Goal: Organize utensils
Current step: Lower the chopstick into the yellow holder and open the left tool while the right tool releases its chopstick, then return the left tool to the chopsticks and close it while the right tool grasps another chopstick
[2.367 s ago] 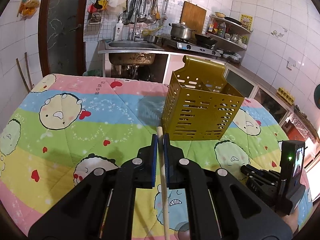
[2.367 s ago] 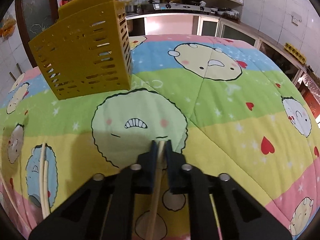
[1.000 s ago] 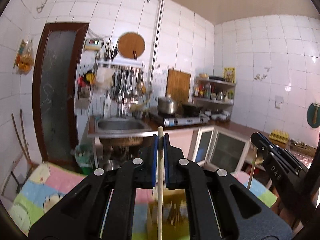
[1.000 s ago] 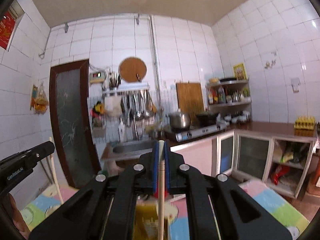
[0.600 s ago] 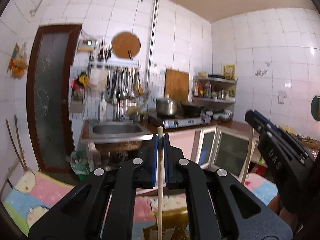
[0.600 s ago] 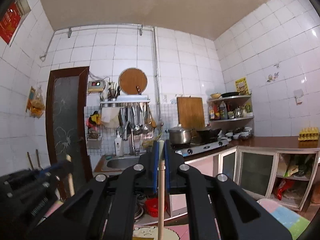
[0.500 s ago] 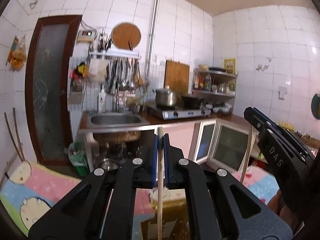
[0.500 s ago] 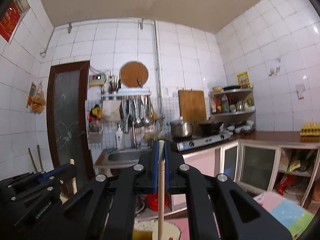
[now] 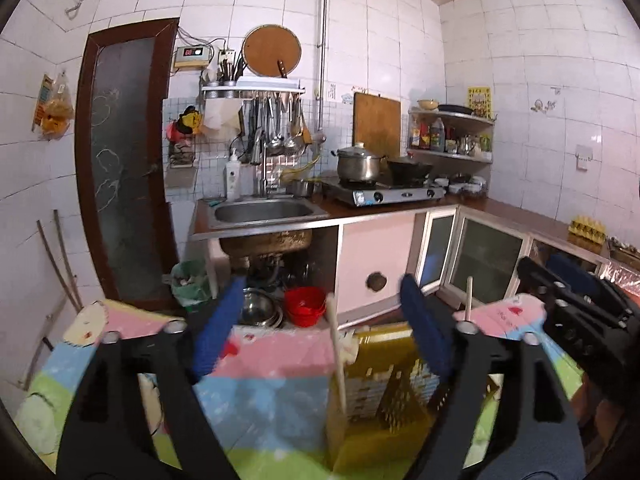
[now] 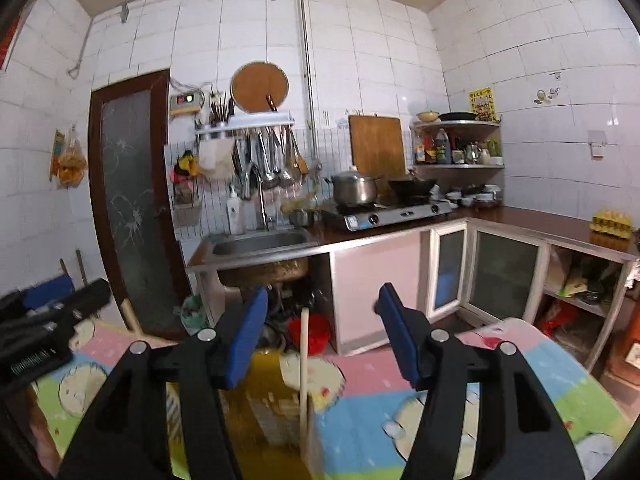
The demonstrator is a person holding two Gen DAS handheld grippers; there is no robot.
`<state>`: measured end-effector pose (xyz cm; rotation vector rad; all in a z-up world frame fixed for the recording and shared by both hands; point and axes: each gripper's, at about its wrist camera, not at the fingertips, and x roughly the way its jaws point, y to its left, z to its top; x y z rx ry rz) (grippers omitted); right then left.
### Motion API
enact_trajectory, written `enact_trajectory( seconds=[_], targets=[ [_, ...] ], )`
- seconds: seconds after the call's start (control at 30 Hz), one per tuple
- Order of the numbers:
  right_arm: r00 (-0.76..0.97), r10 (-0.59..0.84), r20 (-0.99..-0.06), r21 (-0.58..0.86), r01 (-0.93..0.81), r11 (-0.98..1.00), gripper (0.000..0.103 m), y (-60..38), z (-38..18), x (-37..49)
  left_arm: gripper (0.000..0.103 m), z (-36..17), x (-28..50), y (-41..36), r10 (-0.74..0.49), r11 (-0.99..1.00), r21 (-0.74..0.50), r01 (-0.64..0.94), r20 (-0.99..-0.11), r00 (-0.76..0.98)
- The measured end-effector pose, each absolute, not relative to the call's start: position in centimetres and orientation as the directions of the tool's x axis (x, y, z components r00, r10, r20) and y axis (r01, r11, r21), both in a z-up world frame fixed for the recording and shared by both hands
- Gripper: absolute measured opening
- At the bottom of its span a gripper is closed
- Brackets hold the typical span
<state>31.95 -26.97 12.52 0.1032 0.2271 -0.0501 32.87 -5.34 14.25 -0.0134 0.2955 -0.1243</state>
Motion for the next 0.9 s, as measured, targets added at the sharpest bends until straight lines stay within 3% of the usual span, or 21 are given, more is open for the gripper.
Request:
enact_trajectory(
  seconds=[0.13,0.23,0.33,0.57,0.9],
  targets=[
    [0.949,-0.05,-0.313,0.089,0.082,0.993,0.062,-27.8,11.6,28.2,0.098,13.9,30.0,-3.4,-0.116,0.993,-0.062,0.101,-0.335,0.935],
    [0.918,-0.066,-0.391,0.07,0.101,0.992,0.062,-28.1,9.8,25.6,0.098,12.4,27.5,-2.6,-0.064,0.998,-0.028,0.058,-0.365,0.929],
    [0.883,-0.075,-0.463,0.054,0.113,0.992,0.062,-28.1,7.1,23.1,0.098,9.7,25.9,-2.2,-0.067,0.997,-0.006,0.072,-0.454,0.889],
    [0.784,-0.065,-0.617,0.078,0.142,0.987,0.062,-27.9,0.2,19.7,0.098,3.8,23.6,-2.5,-0.055,0.996,0.032,0.089,-0.564,0.824],
    [0.703,-0.052,-0.709,0.099,0.173,0.98,0.062,-27.3,-4.1,18.3,0.098,-0.9,23.0,-3.6,-0.046,0.998,0.008,0.069,-0.668,0.743]
  ],
)
